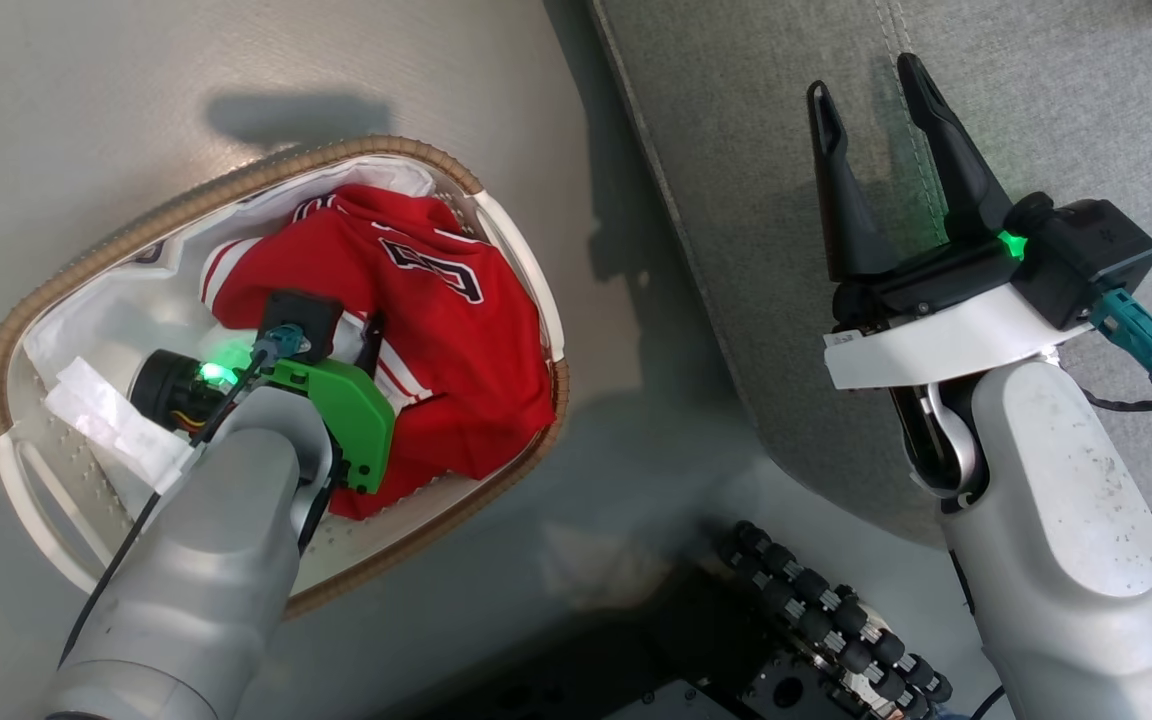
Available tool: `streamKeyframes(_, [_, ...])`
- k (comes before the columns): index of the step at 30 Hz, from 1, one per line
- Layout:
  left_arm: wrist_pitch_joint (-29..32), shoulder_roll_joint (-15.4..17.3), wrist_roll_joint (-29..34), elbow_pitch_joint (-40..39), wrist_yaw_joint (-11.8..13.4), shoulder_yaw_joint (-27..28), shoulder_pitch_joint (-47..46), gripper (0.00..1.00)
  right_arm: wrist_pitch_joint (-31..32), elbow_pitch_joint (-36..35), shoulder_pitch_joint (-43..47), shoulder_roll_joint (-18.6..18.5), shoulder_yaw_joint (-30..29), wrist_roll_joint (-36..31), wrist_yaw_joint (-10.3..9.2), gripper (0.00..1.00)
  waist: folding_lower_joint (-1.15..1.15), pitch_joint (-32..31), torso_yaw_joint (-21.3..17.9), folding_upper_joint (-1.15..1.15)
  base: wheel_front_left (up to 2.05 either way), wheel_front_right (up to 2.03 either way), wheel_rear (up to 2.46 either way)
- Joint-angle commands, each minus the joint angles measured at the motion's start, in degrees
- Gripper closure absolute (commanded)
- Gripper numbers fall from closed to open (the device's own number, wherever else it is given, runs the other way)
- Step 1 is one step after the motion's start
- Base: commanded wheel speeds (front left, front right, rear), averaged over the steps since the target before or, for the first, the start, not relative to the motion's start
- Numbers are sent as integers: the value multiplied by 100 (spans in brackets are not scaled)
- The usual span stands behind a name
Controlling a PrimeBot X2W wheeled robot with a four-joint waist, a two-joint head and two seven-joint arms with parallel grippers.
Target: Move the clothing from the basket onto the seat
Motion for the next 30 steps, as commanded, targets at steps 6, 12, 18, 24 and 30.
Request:
streamKeyframes(6, [13,-38,-158,32,-15,-281,-61,100,-12,25,-50,-9,20,5,-8,0,-1,-42,-25,0,0,0,0])
streamKeyframes(12, [-173,-85,-360,-90,-15,-408,113,100,-12,129,47,-10,-34,-155,-8,0,-1,-343,123,0,0,0,0])
streamKeyframes(18, [-291,-106,-532,-313,-15,-470,370,100,-12,247,183,-11,-112,-408,-8,0,-1,-934,368,0,0,0,0])
streamKeyframes(24, [-302,-23,-508,-1012,-15,-344,742,100,-12,371,434,-13,-281,-667,-8,0,-1,-1722,723,0,0,0,0])
streamKeyframes(30, [-304,94,-238,-1832,-15,-38,1250,100,-12,524,757,-15,-353,-850,-8,0,-1,-2592,951,0,0,0,0])
